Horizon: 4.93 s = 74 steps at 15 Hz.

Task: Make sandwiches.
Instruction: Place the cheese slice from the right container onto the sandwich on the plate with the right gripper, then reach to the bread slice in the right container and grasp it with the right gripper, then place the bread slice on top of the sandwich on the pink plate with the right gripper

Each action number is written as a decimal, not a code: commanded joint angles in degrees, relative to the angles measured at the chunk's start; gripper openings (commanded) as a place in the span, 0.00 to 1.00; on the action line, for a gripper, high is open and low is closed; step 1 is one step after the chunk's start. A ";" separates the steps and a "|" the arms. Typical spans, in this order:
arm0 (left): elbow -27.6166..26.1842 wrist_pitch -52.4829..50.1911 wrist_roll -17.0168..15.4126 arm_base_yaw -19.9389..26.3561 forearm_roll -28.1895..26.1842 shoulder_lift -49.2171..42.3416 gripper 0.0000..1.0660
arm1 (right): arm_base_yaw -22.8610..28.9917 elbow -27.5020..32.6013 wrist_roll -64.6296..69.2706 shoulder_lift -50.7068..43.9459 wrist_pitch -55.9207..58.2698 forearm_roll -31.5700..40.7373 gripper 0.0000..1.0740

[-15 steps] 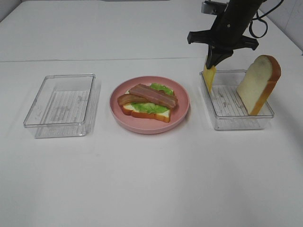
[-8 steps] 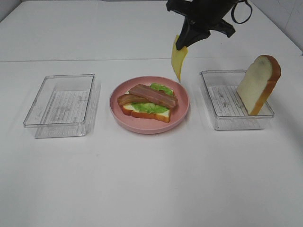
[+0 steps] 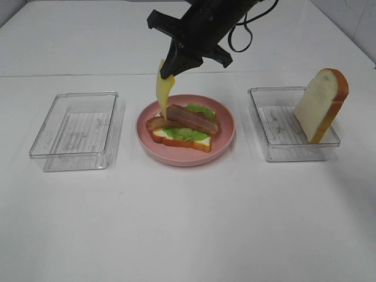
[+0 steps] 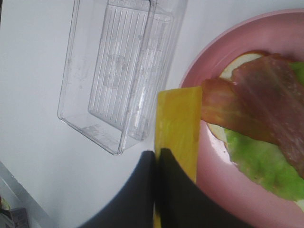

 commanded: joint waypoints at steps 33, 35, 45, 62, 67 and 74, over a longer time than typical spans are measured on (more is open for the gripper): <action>0.11 -0.57 0.00 0.00 -0.29 -1.20 0.67 | -2.29 -0.34 13.06 -4.41 3.50 -28.36 0.64; 0.11 -0.57 0.00 0.00 -0.29 -1.20 0.67 | -5.79 -0.34 13.01 -7.10 5.96 -29.22 0.64; 0.11 -0.57 0.00 0.00 -0.29 -1.20 0.67 | -22.23 -0.23 11.23 -11.52 14.38 -36.04 0.64; 0.11 -0.57 0.00 0.00 -0.29 -1.20 0.67 | -24.12 5.04 7.73 -4.64 14.38 -33.52 0.63; 0.11 -0.57 0.00 0.00 -0.29 -1.20 0.67 | -24.12 5.04 6.93 -3.21 14.27 -33.69 0.43; 0.11 -0.57 0.00 0.00 -0.29 -1.20 0.67 | -24.06 5.04 6.76 -3.95 14.38 -33.92 0.00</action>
